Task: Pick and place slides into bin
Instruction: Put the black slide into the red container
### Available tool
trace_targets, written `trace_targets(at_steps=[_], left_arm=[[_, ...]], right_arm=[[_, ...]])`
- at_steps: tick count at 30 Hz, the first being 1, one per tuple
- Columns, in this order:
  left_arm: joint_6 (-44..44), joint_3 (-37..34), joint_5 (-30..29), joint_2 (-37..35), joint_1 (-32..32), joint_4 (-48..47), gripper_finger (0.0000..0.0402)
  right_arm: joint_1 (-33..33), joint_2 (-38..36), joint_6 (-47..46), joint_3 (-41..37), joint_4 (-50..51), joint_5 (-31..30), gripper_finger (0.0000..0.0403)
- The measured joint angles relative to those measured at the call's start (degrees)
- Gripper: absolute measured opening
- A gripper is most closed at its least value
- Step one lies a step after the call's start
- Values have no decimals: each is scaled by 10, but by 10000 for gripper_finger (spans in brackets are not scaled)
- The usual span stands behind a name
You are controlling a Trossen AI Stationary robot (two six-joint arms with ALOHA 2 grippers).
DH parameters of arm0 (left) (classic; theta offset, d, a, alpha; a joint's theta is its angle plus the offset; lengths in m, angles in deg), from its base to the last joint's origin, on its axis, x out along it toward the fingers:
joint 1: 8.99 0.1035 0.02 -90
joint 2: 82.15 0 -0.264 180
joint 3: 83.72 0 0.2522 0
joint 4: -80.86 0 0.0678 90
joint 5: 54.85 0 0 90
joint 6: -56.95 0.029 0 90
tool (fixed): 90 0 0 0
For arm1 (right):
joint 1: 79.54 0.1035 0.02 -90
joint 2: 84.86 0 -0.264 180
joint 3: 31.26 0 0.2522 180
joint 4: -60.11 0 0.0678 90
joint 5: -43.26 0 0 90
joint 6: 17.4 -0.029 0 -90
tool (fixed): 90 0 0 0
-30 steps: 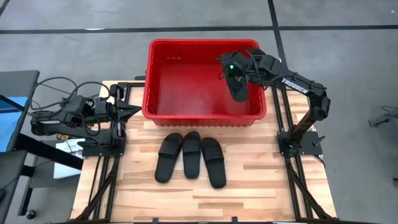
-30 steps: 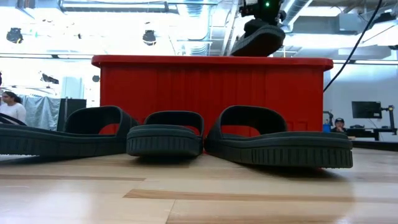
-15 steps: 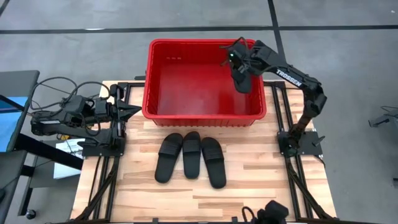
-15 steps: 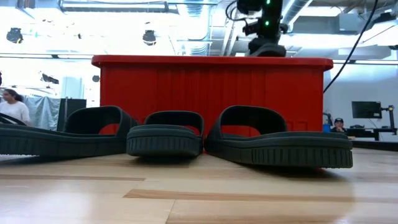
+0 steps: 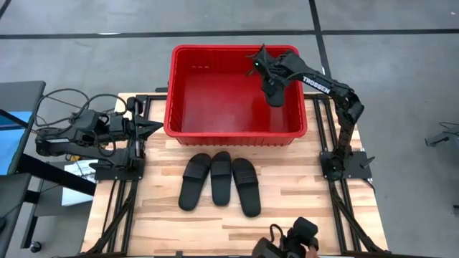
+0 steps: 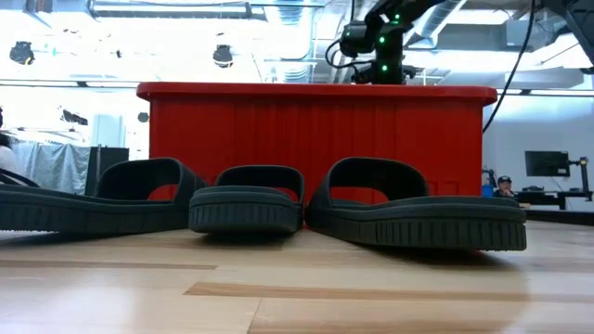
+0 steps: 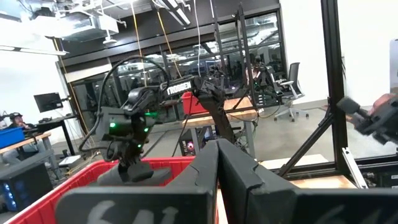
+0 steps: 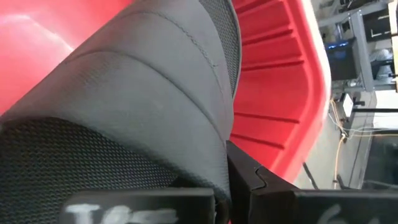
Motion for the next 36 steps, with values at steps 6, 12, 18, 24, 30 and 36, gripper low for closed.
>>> trace_targets(at_steps=[6, 12, 18, 24, 30, 36], left_arm=[[-10, 0, 0, 0, 0, 0, 0], [-10, 0, 0, 0, 0, 0, 0], [-10, 0, 0, 0, 0, 0, 0], [-10, 0, 0, 0, 0, 0, 0], [-10, 0, 0, 0, 0, 0, 0], [-10, 0, 0, 0, 0, 0, 0]], right_arm=[[-12, 23, 1, -1, 2, 5, 0], [-19, 28, 1, -1, -3, 6, 0], [-31, 28, 1, -1, 12, 8, 0], [-34, 28, 1, -11, 15, 21, 0], [-30, 28, 1, -29, 13, 22, 0], [-28, 28, -4, -47, 2, 22, 0]])
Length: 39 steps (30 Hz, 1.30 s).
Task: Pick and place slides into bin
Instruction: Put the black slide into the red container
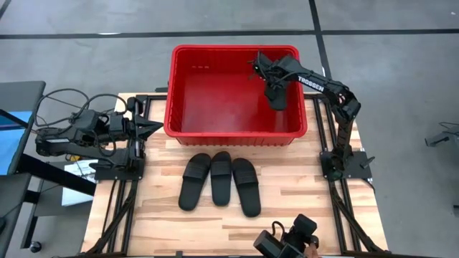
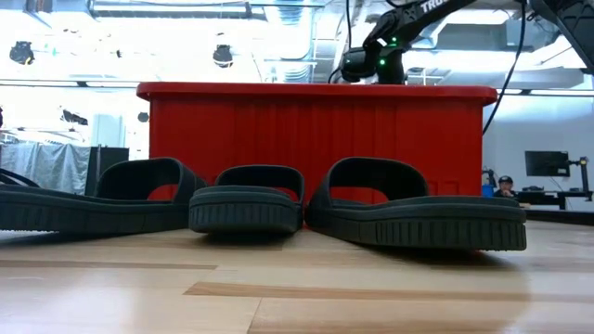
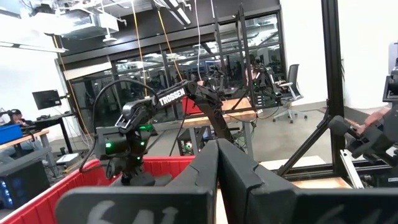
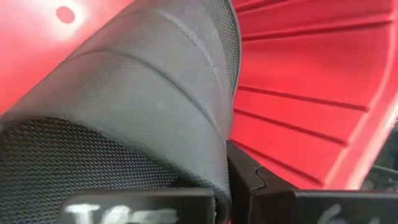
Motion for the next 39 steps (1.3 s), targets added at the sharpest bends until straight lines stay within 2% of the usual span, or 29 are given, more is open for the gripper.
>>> trace_targets(at_steps=[22, 31, 39], left_arm=[[0, 0, 0, 0, 0, -2, 0], [-1, 0, 0, 0, 0, -14, 0], [-6, 0, 0, 0, 0, -14, 0]], right_arm=[[25, 1, 2, -21, -76, -16, 0], [25, 44, 1, -20, -61, -48, 0], [23, 56, 3, -20, -87, -41, 0]])
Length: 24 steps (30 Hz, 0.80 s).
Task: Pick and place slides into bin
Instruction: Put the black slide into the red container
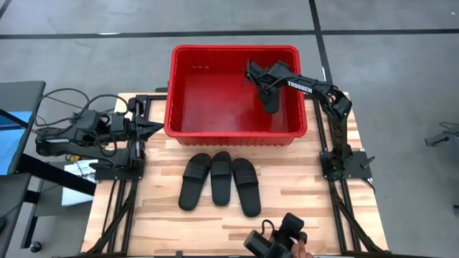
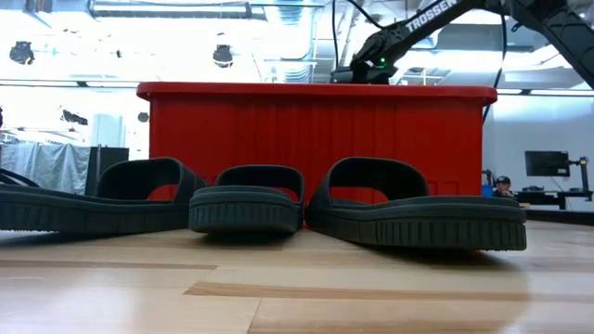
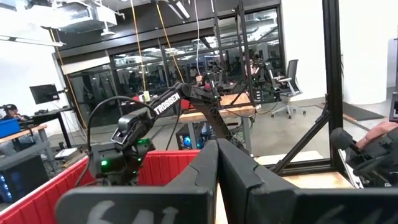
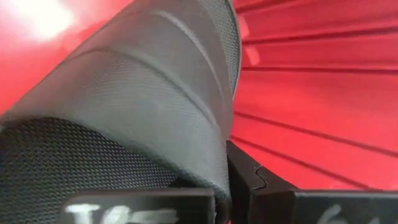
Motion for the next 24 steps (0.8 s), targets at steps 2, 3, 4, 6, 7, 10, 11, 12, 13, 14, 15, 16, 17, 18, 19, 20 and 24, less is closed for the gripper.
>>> trace_targets(at_steps=[2, 3, 4, 6, 7, 10, 11, 12, 13, 14, 15, 16, 17, 18, 19, 20, 24], left_arm=[[0, 0, 0, 0, 0, 0, 0], [0, 0, 0, 0, 0, 0, 0], [0, 0, 0, 0, 0, 0, 0], [0, 0, 0, 0, 0, 0, 0], [0, 0, 0, 0, 0, 0, 0], [0, 0, 0, 0, 0, 0, 0], [0, 0, 0, 0, 0, 0, 0], [0, 0, 0, 0, 0, 0, 0], [0, 0, 0, 0, 0, 0, 0], [0, 0, 0, 0, 0, 0, 0], [0, 0, 0, 0, 0, 0, 0], [0, 0, 0, 0, 0, 0, 0], [0, 0, 0, 0, 0, 0, 0], [0, 0, 0, 0, 0, 0, 0], [0, 0, 0, 0, 0, 0, 0], [0, 0, 0, 0, 0, 0, 0], [0, 0, 0, 0, 0, 0, 0]], right_arm=[[-3, 0, 1, 0, -1, 0, 0], [-5, 0, 1, 0, -1, 0, 0], [-7, 0, 1, 0, 2, 2, 0], [-11, 0, 1, 0, 6, 3, 0], [-11, 0, -2, 0, 4, 4, 0], [-16, 0, -7, 0, 2, 8, 0], [-17, 0, -8, 0, 2, 9, 0], [-18, 0, -8, 0, 3, 10, 0], [-18, 0, -8, 0, 3, 10, 0], [-18, 0, -10, 0, 2, 11, 0], [-18, 0, -13, 0, 2, 11, 0], [-18, 0, -16, 0, 2, 11, 0], [-18, 0, -18, 0, 2, 11, 0], [-18, 0, -18, 0, 2, 11, 0], [-18, 0, -18, 0, 2, 11, 0], [-18, 0, -18, 0, 2, 11, 0], [-18, 0, -18, 0, 2, 11, 0]])
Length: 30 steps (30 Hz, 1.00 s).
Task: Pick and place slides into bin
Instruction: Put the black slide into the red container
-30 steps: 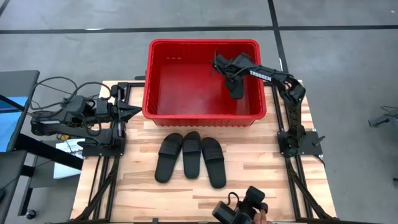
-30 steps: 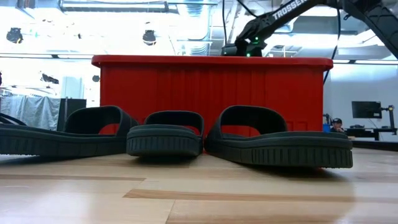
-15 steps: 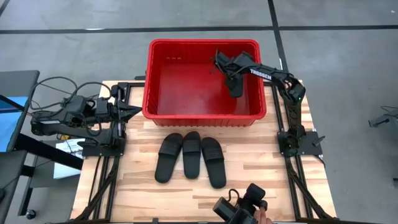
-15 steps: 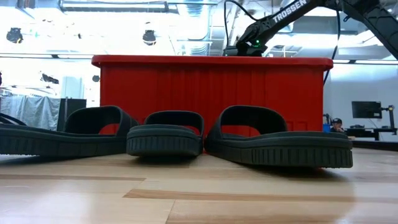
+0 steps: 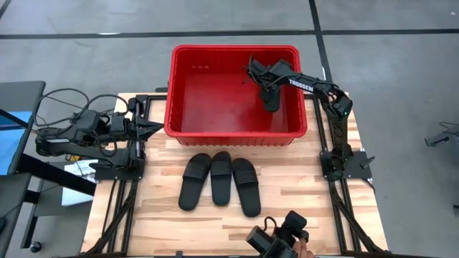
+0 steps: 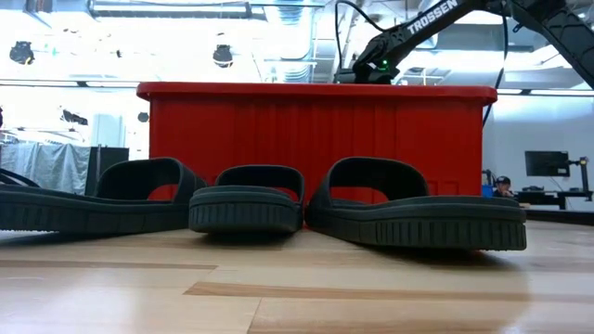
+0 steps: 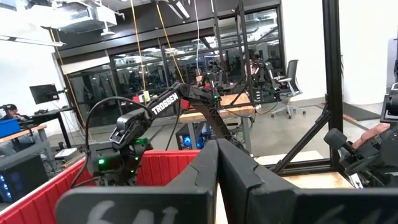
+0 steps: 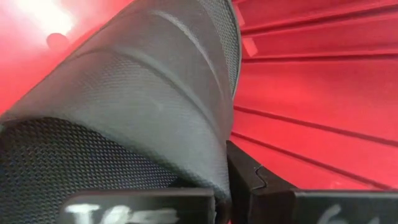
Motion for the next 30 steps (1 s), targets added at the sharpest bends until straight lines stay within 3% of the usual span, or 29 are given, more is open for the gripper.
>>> trace_targets(at_steps=[10, 18, 30], left_arm=[[0, 0, 0, 0, 0, 0, 0], [0, 0, 0, 0, 0, 0, 0], [0, 0, 0, 0, 0, 0, 0]], right_arm=[[0, 0, -11, -2, -6, 13, 0], [0, 0, -41, -55, -6, 1, 0], [0, 0, -12, -79, -53, 0, 0]])
